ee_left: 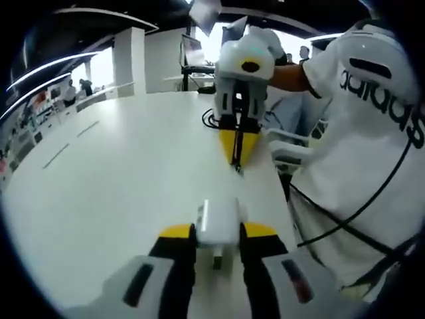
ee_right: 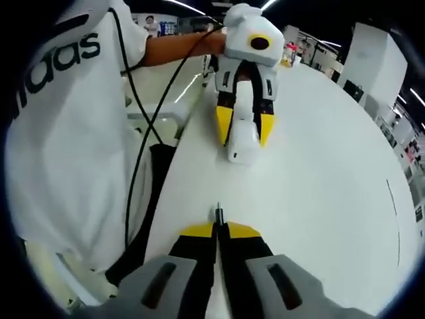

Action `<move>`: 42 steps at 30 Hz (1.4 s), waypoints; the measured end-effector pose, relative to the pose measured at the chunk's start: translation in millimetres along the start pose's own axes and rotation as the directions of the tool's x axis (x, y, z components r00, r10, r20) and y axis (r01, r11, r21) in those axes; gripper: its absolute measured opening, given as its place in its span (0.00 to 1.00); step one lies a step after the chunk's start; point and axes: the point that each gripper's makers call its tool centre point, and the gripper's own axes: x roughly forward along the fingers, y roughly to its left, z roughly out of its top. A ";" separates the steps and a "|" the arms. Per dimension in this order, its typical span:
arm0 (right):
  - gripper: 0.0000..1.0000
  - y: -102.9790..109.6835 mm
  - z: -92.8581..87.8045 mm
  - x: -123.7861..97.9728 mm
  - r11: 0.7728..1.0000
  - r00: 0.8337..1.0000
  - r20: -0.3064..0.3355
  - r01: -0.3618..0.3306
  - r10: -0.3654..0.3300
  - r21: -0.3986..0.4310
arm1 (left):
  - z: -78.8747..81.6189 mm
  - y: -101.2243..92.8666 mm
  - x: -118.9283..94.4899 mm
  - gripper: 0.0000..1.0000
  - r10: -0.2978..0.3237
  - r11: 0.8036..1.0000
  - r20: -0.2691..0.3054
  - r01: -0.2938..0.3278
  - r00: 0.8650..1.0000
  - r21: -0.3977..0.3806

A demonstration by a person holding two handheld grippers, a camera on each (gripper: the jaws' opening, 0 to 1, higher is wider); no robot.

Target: Plug the desk Type‑C cable into the charger adapter.

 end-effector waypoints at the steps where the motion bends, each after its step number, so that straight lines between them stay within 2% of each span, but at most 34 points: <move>1: 0.03 -0.7 0.6 0.8 1.000 1.000 0.001 0.003 -0.003 0.004 | 0.6 -0.7 1.0 0.25 -0.003 1.000 0.002 0.003 1.000 -0.001; 13: 0.03 -5.3 14.7 6.2 0.999 0.999 0.030 0.033 -0.034 0.031 | 8.4 -3.7 13.2 0.25 -0.016 1.000 0.008 0.016 1.000 -0.007; 29: 0.03 -6.5 21.9 14.6 0.998 0.999 0.021 0.032 -0.034 0.061 | 8.9 -3.6 19.4 0.25 0.042 0.998 -0.023 -0.043 0.999 -0.040; 38: 0.03 -7.6 23.2 15.2 0.999 0.999 -0.016 0.043 -0.043 0.031 | 8.8 -4.8 19.6 0.25 0.063 0.997 -0.031 -0.064 0.998 -0.051; 42: 0.02 -7.6 22.5 14.5 0.999 0.998 -0.049 0.048 -0.048 0.011 | 7.4 -3.9 19.9 0.25 0.082 0.995 -0.061 -0.085 0.995 -0.053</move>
